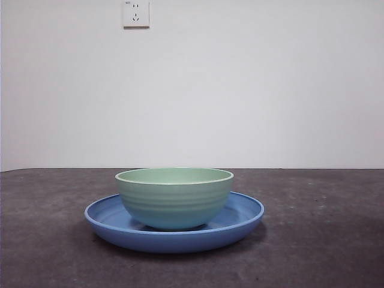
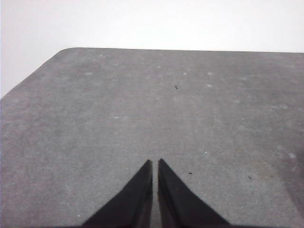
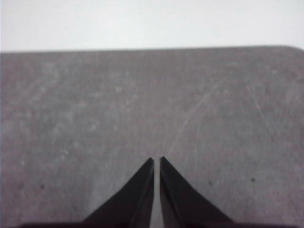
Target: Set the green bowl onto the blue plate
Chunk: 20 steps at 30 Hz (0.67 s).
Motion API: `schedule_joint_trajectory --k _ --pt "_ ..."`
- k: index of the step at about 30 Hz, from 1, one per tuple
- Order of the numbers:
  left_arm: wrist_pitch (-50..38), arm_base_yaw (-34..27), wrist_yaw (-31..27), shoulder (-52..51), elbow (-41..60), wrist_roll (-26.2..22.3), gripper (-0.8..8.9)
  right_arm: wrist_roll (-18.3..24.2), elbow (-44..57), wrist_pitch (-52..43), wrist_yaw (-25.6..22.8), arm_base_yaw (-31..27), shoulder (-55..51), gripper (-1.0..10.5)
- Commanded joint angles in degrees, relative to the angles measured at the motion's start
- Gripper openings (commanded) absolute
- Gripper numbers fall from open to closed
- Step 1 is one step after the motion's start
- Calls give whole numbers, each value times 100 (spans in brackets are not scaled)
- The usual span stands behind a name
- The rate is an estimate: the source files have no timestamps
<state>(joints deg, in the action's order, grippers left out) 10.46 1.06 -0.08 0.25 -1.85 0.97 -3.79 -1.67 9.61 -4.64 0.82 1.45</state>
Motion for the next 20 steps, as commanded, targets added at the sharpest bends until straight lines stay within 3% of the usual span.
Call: schedule_joint_trajectory --k 1,8,20 --pt "39 9 -17 -7 116 13 19 166 107 39 13 -39 -63 19" --pt "39 9 -20 -7 116 13 19 452 107 55 35 -66 -125 19" --pt "39 9 -20 -7 116 13 19 487 107 48 225 -66 -125 19"
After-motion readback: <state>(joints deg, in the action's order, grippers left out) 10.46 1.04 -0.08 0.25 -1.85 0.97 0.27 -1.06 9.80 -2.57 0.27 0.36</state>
